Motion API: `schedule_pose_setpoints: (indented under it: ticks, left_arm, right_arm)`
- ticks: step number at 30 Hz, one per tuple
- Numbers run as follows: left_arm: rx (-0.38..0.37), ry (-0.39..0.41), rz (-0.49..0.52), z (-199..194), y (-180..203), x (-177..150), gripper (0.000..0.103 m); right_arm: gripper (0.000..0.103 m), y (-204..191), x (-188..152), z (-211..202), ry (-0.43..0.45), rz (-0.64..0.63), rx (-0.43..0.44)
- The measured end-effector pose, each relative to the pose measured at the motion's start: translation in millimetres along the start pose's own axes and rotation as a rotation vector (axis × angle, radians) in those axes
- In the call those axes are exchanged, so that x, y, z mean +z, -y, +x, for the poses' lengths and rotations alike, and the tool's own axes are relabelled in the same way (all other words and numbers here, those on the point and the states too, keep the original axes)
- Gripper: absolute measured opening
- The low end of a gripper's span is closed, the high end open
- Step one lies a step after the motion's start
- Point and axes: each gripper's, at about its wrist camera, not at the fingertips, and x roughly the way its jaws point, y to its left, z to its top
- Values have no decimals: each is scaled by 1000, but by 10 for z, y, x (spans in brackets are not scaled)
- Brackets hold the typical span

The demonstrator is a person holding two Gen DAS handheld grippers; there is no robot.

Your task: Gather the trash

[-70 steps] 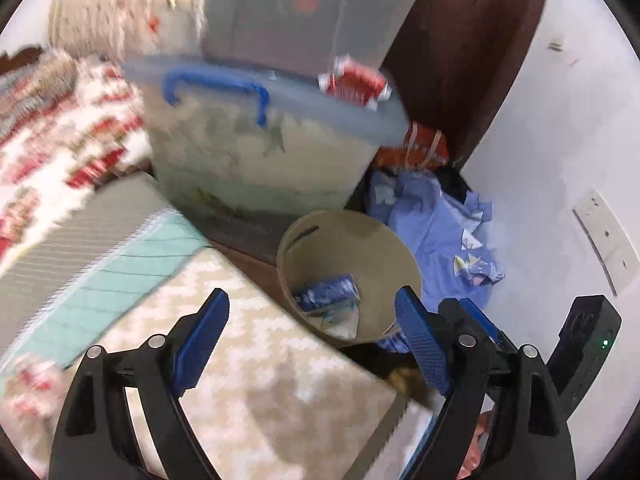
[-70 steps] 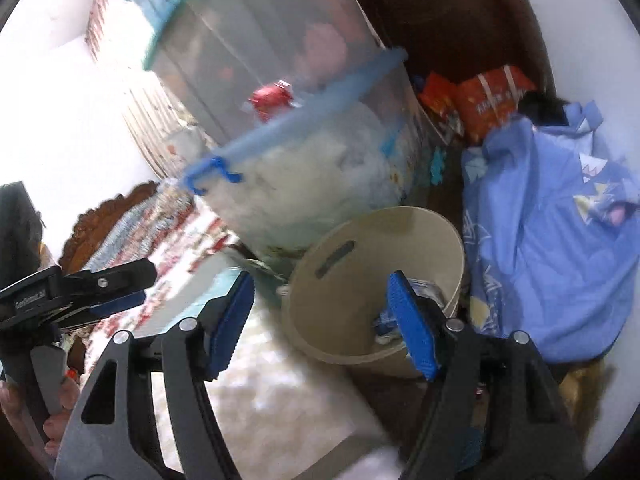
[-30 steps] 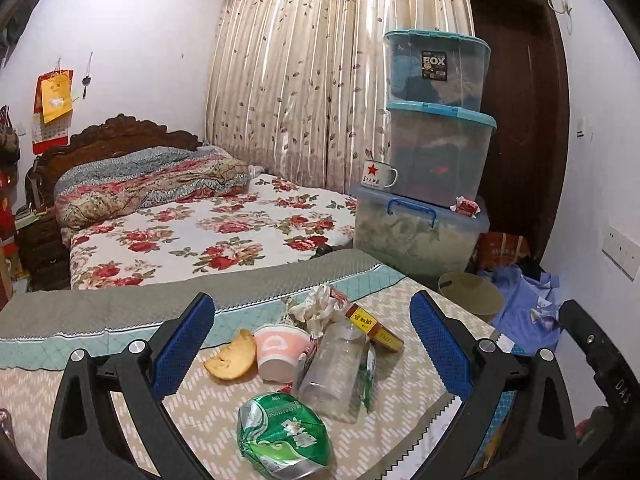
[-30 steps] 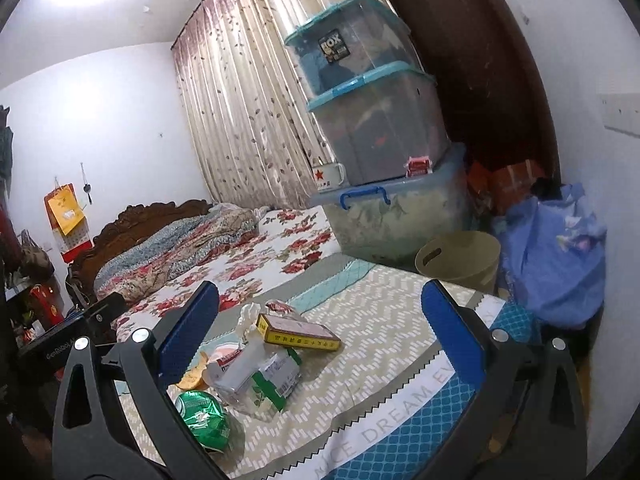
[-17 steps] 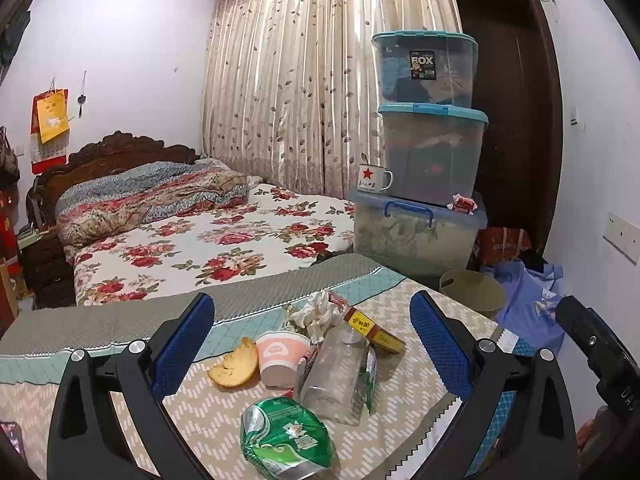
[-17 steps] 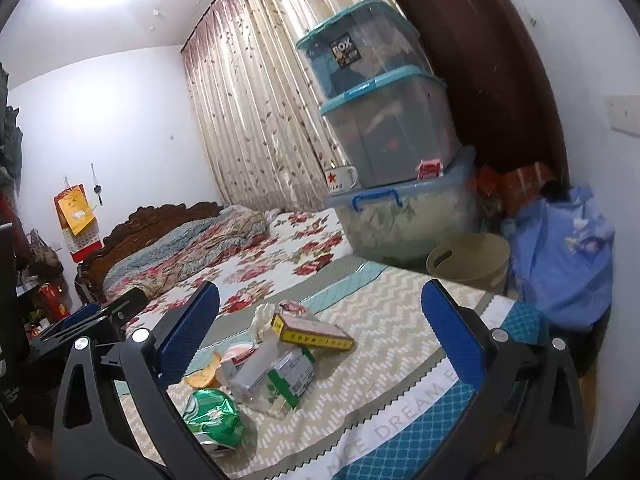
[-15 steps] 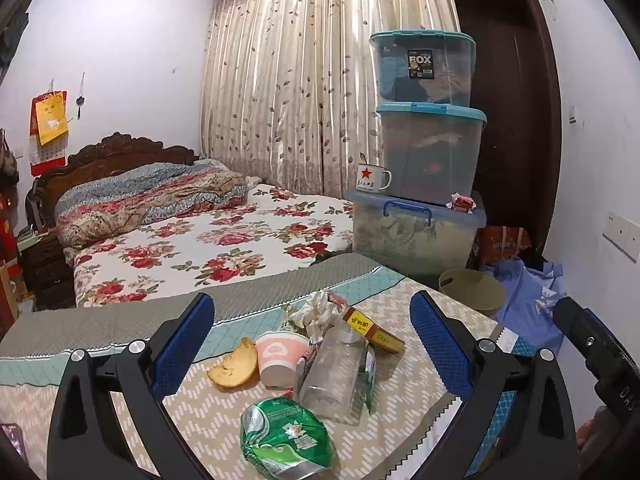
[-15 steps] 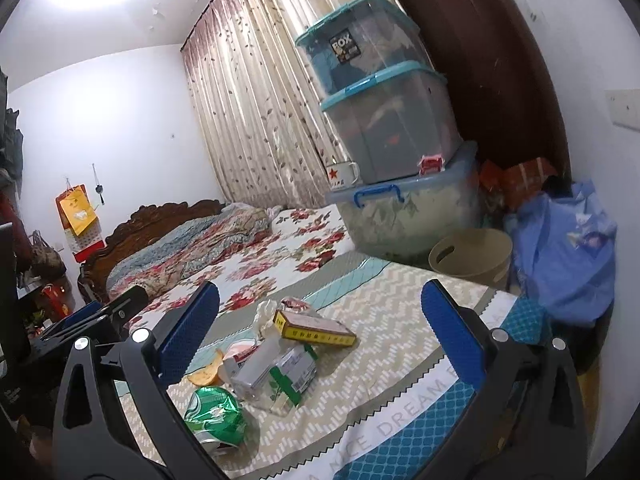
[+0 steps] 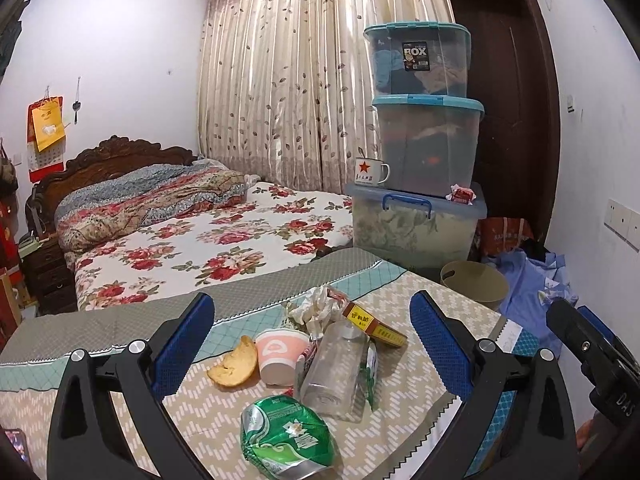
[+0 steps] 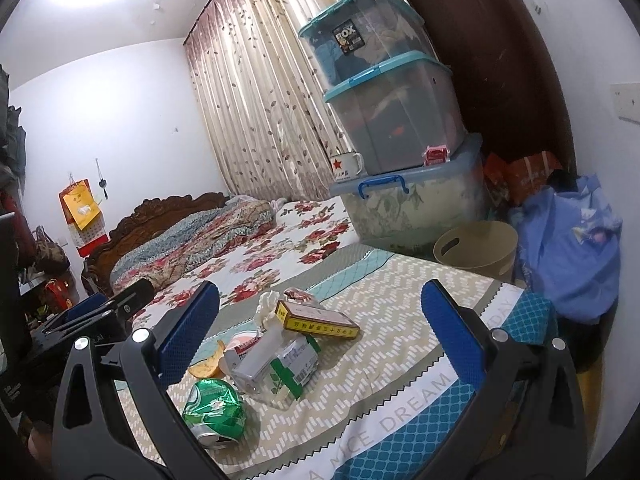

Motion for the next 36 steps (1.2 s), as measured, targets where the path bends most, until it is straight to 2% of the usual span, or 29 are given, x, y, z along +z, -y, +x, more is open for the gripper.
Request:
schedule_pose_setpoints:
  ticks: [16,27,36]
  left_arm:
    - [35,-38,-11,163,-128,-79,94]
    - [51,-56,-14,246,-229,-114,94]
    - [80,-65,-6,286,-305,-170,94]
  right_arm:
    - [91,-103,-137,225,-92,-55,48]
    - [90,-147,-205,301,-120,-66,60]
    - [82,-222,-293,379,-159,-83,85]
